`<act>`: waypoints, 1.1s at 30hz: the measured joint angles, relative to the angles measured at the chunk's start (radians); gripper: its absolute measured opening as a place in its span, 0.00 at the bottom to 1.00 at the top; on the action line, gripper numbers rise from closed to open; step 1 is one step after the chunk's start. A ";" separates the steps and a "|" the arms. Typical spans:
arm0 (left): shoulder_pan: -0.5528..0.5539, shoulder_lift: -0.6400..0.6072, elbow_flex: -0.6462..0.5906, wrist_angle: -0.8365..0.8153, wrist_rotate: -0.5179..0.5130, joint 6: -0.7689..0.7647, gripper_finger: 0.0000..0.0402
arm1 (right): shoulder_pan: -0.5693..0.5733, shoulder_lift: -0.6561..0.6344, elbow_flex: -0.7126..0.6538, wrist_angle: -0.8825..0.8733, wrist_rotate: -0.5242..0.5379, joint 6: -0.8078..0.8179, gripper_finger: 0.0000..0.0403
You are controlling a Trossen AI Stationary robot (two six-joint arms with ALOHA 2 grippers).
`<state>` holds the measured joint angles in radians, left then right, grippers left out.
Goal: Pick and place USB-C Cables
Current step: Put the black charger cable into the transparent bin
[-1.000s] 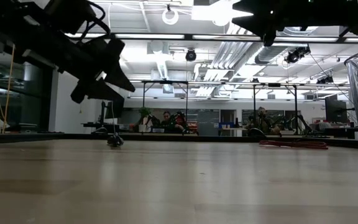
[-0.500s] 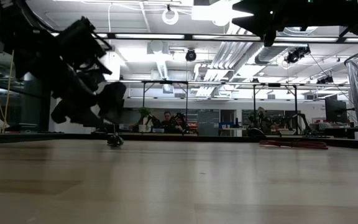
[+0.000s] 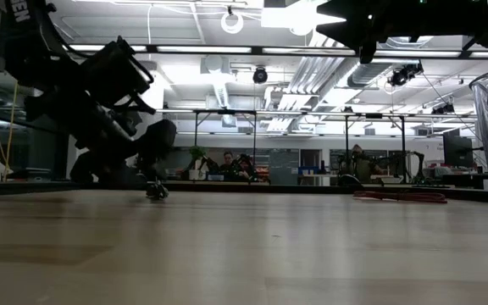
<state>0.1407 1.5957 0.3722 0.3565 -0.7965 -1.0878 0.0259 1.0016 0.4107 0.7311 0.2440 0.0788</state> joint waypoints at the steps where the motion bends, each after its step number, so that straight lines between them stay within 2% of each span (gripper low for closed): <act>1: -0.005 0.012 0.004 -0.001 -0.002 -0.004 0.54 | 0.000 0.000 0.000 0.000 0.000 0.000 0.47; 6: -0.034 0.076 0.074 -0.008 -0.017 0.004 0.54 | 0.000 0.000 0.000 0.000 0.000 0.000 0.47; 9: -0.045 0.121 0.136 -0.091 -0.042 0.010 0.54 | 0.000 0.000 0.000 0.000 0.000 0.000 0.47; 13: -0.045 0.165 0.190 -0.203 -0.071 -0.072 0.54 | 0.000 0.000 0.000 0.000 0.000 0.000 0.47; 29: -0.037 0.211 0.204 -0.178 -0.109 -0.137 0.54 | 0.000 0.000 0.000 0.000 0.000 -0.008 0.47; 33: -0.036 0.213 0.203 -0.174 -0.138 -0.198 0.54 | 0.000 0.000 0.000 0.000 0.000 -0.008 0.47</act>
<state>0.1044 1.8084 0.5754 0.1825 -0.9343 -1.2855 0.0261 1.0016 0.4107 0.7311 0.2443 0.0711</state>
